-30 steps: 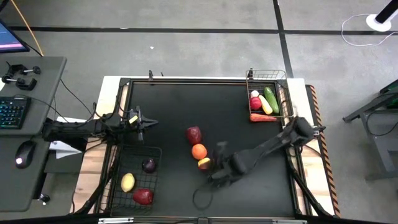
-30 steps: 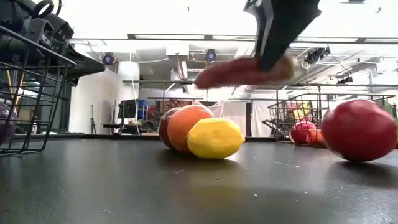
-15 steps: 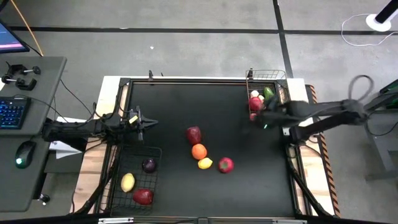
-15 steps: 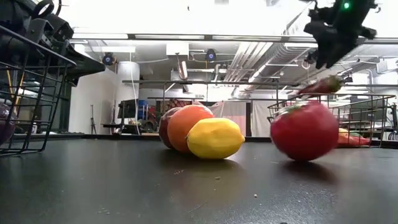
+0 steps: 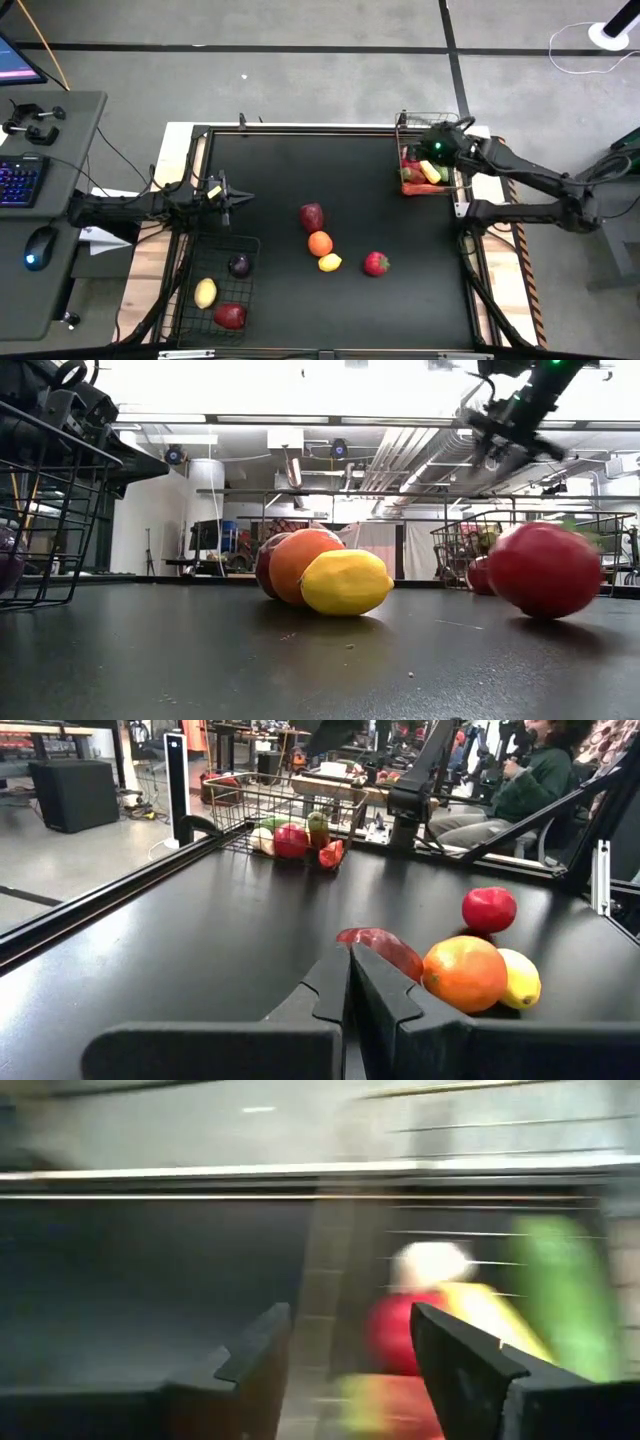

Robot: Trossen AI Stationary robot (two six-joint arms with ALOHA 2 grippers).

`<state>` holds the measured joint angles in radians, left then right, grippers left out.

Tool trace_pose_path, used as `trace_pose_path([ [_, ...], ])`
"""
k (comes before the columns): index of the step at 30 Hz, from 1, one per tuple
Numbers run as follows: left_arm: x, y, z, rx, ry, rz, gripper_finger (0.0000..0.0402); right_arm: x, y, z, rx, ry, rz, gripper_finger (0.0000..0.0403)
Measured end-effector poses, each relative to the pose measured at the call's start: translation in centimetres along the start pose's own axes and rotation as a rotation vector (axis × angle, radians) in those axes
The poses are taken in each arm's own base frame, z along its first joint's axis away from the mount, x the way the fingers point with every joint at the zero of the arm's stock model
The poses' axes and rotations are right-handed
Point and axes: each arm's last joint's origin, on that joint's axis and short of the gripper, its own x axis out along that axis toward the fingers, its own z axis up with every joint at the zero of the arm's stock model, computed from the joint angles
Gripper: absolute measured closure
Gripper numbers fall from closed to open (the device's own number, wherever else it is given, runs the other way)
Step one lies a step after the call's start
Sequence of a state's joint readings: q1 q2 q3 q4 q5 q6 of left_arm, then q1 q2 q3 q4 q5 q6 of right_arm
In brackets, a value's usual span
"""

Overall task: Sort produce into baskets
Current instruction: Put the apple into the left wire basket

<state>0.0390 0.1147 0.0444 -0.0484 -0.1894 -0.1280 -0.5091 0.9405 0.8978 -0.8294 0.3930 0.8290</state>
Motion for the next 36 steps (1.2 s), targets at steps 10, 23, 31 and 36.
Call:
trace_pose_path([
  [10,0.0,0.0,0.0,0.000,0.000,0.000,0.0401,0.7,9.3,-1.2,-0.033,0.075,0.715,0.0152],
  [23,0.0,0.0,0.0,0.000,0.000,0.000,0.0401,6.2,21.8,-11.5,-0.493,0.352,0.574,0.0121],
  [31,0.0,0.0,0.0,0.000,0.000,0.000,0.0401,8.1,26.0,-12.2,-0.521,0.404,0.292,0.0120],
  [36,0.0,0.0,0.0,0.000,0.000,0.000,0.0401,9.2,27.1,-12.9,-0.409,0.429,0.248,0.0120],
])
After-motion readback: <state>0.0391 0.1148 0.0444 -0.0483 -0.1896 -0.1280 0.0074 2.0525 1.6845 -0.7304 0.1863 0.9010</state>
